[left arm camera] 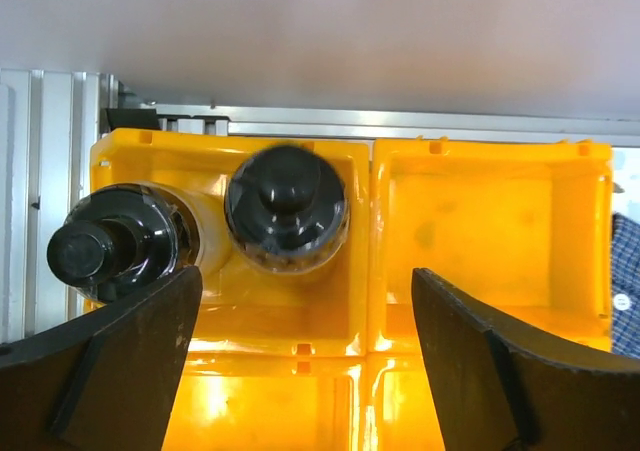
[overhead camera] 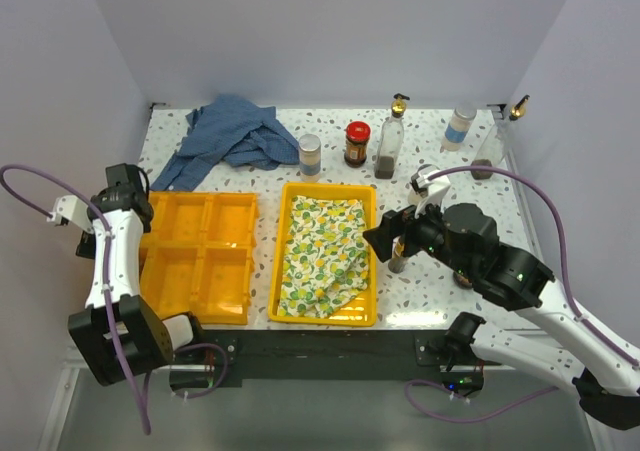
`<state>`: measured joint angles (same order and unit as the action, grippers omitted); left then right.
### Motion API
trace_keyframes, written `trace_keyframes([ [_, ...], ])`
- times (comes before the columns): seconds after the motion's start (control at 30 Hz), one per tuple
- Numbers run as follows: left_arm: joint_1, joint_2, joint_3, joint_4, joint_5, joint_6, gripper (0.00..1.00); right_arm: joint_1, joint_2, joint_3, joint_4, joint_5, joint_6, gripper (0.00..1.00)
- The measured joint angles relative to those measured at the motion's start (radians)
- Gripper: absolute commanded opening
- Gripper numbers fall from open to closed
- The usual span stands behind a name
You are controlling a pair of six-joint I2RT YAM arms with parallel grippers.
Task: Organize the condiment bottles
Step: Place the bottle in the storage box, then pick up the bottle from the center of the board.
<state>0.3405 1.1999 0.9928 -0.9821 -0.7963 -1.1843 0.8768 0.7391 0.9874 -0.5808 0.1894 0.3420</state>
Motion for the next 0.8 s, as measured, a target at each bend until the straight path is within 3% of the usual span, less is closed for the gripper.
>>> trace_keyframes([
  [0.2, 0.0, -0.05, 0.038, 0.011, 0.036, 0.038, 1.0, 0.0, 0.0, 0.0, 0.02, -0.045, 0.013, 0.99],
  [0.33, 0.0, -0.128, 0.04, 0.098, 0.132, 0.159, 1.0, 0.0, -0.007, -0.011, 0.035, -0.055, 0.024, 0.99],
  [0.6, -0.011, -0.191, 0.036, 0.406, 0.586, 0.496, 1.0, 0.0, -0.024, -0.033, 0.027, -0.042, 0.032, 0.99],
  [0.67, -0.048, -0.173, 0.036, 0.46, 0.658, 0.544, 0.99, 0.0, -0.036, -0.041, 0.026, -0.029, 0.032, 0.99],
  [0.8, -0.239, -0.063, 0.083, 0.51, 0.71, 0.634, 0.96, 0.0, -0.063, -0.048, 0.016, -0.008, 0.032, 0.99],
])
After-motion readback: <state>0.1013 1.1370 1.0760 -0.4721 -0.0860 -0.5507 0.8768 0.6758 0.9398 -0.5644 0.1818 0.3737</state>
